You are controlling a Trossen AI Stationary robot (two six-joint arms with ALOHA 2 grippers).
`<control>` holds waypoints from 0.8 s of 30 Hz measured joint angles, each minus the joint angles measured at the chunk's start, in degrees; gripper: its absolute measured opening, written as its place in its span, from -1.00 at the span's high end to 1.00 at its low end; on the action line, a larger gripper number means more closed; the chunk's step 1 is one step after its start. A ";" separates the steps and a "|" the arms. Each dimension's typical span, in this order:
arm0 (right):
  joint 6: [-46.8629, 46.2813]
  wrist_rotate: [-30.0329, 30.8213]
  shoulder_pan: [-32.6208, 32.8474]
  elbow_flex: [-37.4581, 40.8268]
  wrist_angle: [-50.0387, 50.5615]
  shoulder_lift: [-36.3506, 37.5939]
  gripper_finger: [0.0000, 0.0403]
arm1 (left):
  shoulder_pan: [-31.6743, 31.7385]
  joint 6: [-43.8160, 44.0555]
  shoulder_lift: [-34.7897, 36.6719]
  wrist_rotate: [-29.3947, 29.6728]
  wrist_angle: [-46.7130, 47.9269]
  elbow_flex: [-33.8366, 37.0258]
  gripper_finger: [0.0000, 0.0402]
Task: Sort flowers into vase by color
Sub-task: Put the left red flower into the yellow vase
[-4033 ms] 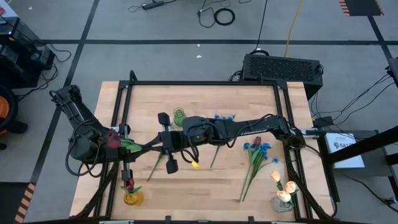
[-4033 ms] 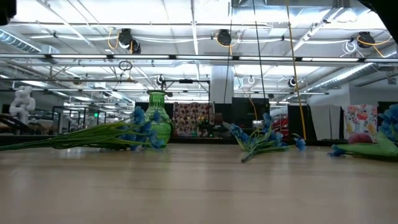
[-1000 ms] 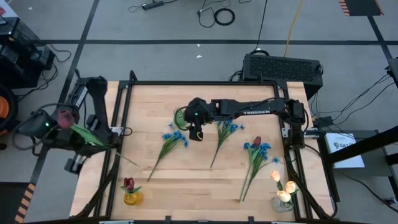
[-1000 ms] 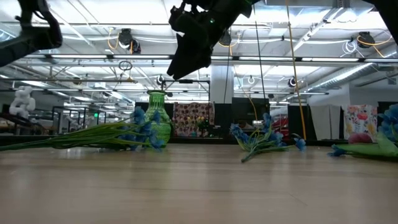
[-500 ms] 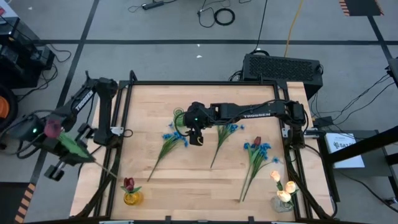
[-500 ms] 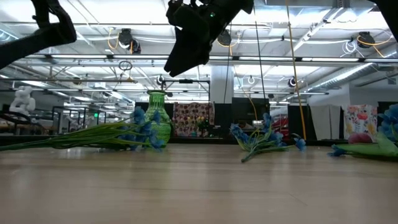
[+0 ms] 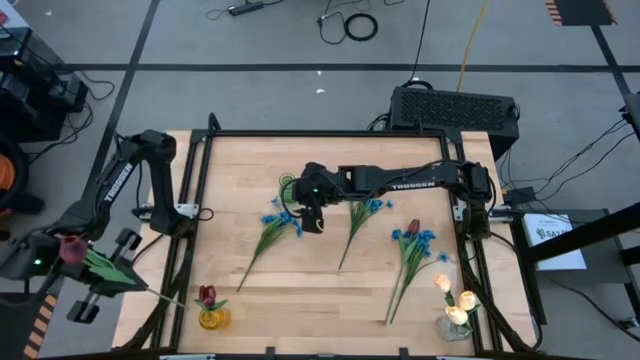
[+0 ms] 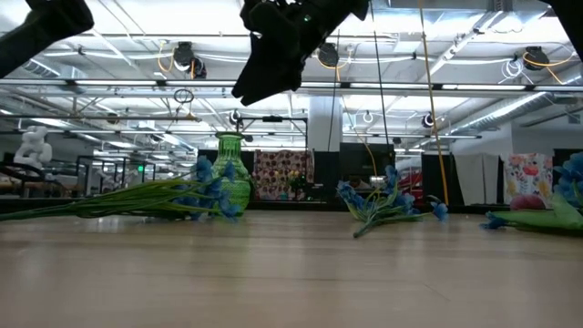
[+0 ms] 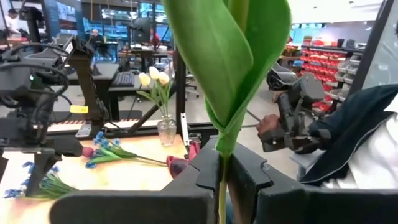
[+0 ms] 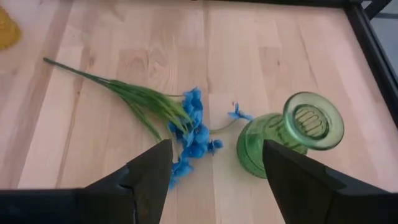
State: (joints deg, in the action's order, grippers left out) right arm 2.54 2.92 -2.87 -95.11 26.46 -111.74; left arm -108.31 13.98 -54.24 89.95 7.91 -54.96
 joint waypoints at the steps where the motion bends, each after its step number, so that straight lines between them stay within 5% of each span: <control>1: 0.07 -0.01 0.00 0.00 -0.26 0.00 -0.20 | 0.24 1.32 -0.07 0.01 1.23 0.00 0.89; 10: 0.52 -0.02 0.00 0.00 -1.40 0.00 -0.20 | 7.40 23.09 -0.38 -10.05 19.93 0.00 0.95; 24: 0.83 -0.03 0.00 0.00 -1.34 0.00 -0.20 | 11.90 33.51 -2.16 -17.67 29.19 0.00 0.95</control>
State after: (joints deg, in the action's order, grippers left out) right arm 3.38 2.88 -2.87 -95.11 25.12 -111.74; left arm -96.41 47.49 -56.40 72.28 37.10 -54.96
